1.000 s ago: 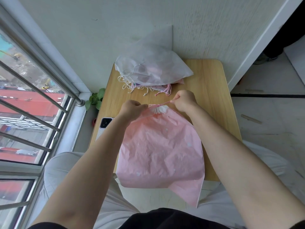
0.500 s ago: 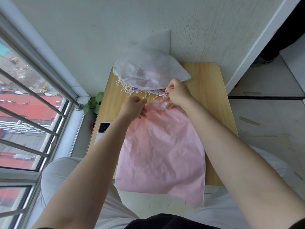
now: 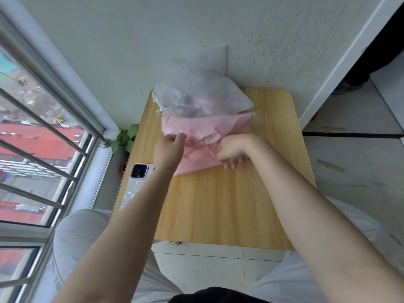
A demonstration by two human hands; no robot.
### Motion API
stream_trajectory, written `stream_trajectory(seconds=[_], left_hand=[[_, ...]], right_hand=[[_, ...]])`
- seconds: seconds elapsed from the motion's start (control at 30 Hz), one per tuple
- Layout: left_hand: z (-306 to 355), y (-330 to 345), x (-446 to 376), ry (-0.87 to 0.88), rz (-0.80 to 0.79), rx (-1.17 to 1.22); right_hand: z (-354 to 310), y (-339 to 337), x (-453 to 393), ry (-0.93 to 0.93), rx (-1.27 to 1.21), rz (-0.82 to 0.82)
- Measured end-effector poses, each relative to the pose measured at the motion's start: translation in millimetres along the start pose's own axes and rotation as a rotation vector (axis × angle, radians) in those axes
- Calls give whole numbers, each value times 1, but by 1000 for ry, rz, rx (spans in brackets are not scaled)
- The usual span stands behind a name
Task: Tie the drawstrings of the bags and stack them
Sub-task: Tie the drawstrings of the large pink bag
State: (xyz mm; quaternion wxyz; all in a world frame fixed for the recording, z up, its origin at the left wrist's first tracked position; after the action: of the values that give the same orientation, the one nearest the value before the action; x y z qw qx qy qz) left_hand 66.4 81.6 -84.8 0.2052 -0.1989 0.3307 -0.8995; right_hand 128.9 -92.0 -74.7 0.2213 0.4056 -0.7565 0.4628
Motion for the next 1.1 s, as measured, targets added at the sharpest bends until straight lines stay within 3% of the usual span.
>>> stream_trajectory(seconds=[0.07, 0.13, 0.2, 0.33, 0.4, 0.5, 0.53, 0.6, 0.7, 0.8, 0.87, 0.97, 1.1], left_hand=[[-6, -6, 4, -93, 183, 81], [-7, -10, 2, -135, 239, 142], [-7, -6, -4, -90, 134, 61], [-4, 6, -15, -31, -144, -254], [0, 9, -18, -1, -155, -328], [9, 12, -18, 70, -97, -294], [13, 14, -20, 85, -92, -251], [17, 19, -22, 115, -143, -256], [18, 26, -26, 147, -304, -490], [12, 33, -28, 115, -379, -643], [7, 37, -31, 88, -344, -691], [7, 38, -37, 90, -226, -721], [20, 24, -47, 162, 45, -487]], right_hand=[[9, 9, 2, 133, 156, -162], [15, 9, 7, 223, 180, -268], [20, 4, 12, 305, 107, -290], [19, -27, 36, 341, 36, -160], [16, -49, 44, 267, -6, 35], [7, -75, 43, 20, 48, 580], [3, -77, 40, -40, 61, 663], [-1, -66, 23, -56, 66, 597], [2, -36, -5, 63, 135, 335], [12, -11, -21, 129, 144, 198], [16, -1, -24, 115, 80, 219], [19, -4, -27, 21, 20, 416], [16, -28, -25, -92, -116, 674]])
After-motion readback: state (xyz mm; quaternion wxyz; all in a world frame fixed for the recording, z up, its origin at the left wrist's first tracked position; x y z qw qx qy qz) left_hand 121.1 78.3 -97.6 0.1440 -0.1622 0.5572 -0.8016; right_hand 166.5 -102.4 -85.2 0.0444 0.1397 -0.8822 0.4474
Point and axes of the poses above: each hand's wrist, its own x-axis away from the middle knuckle, its own y-axis out of the palm, z = x × y, the point moved 3 cm from there along -x, towards the middle knuckle, and after that the axes turned 12 degrees about -x, right-handed, at the moved point
